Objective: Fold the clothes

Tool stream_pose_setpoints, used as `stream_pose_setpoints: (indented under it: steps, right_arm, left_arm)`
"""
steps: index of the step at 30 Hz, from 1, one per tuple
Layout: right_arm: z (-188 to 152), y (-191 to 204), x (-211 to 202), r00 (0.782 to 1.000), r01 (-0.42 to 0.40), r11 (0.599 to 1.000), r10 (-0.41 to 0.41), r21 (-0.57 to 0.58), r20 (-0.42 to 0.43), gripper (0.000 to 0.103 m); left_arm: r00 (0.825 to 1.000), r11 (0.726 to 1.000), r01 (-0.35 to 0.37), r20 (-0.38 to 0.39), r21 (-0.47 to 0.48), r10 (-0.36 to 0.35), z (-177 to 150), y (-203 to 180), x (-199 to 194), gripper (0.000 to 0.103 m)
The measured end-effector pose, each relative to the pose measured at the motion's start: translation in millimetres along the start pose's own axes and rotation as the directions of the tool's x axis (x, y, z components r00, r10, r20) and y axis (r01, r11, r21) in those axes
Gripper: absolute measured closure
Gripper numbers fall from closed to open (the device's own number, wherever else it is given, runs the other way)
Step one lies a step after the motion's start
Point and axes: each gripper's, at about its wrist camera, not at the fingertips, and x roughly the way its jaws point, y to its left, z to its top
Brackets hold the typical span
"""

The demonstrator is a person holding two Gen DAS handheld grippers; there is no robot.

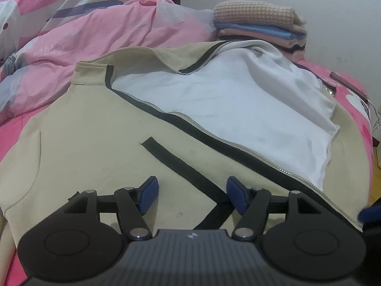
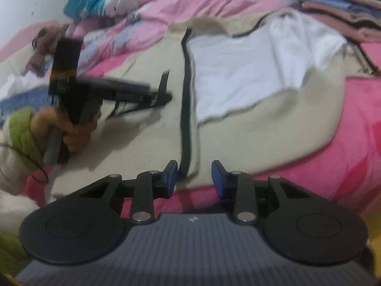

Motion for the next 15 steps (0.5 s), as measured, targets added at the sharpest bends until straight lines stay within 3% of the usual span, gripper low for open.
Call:
stream_pose_setpoints:
  steps: [3, 5, 8, 10, 14, 15]
  right_arm:
    - [5, -4, -1, 1.0, 0.017, 1.0, -0.016, -0.015, 0.012, 0.069]
    - [25, -36, -6, 0.997, 0.037, 0.996, -0.042, 0.084, 0.068, 0.061]
    - [48, -80, -9, 0.984, 0.073, 0.977, -0.103, 0.2, 0.144, 0.061]
    - [62, -108, -10, 0.966, 0.126, 0.959, -0.176, 0.256, 0.187, 0.061]
    - [82, -137, 1, 0.899, 0.333, 0.922, -0.373, 0.198, 0.227, 0.061]
    - [86, -140, 8, 0.891, 0.362, 0.917, -0.394, 0.169, 0.226, 0.061]
  left_arm:
    - [1.0, 1.0, 0.002, -0.005, -0.017, -0.002, 2, 1, 2, 0.035]
    - [1.0, 1.0, 0.001, -0.008, -0.024, -0.001, 3, 1, 4, 0.034]
    - [1.0, 1.0, -0.004, -0.013, -0.029, 0.004, 5, 1, 7, 0.033]
    - [1.0, 0.999, -0.007, -0.016, -0.033, 0.006, 7, 0, 9, 0.032]
    - [1.0, 0.999, -0.017, -0.02, -0.037, 0.017, 10, -2, 14, 0.03]
    - [1.0, 0.999, -0.019, -0.021, -0.038, 0.018, 10, -2, 14, 0.03]
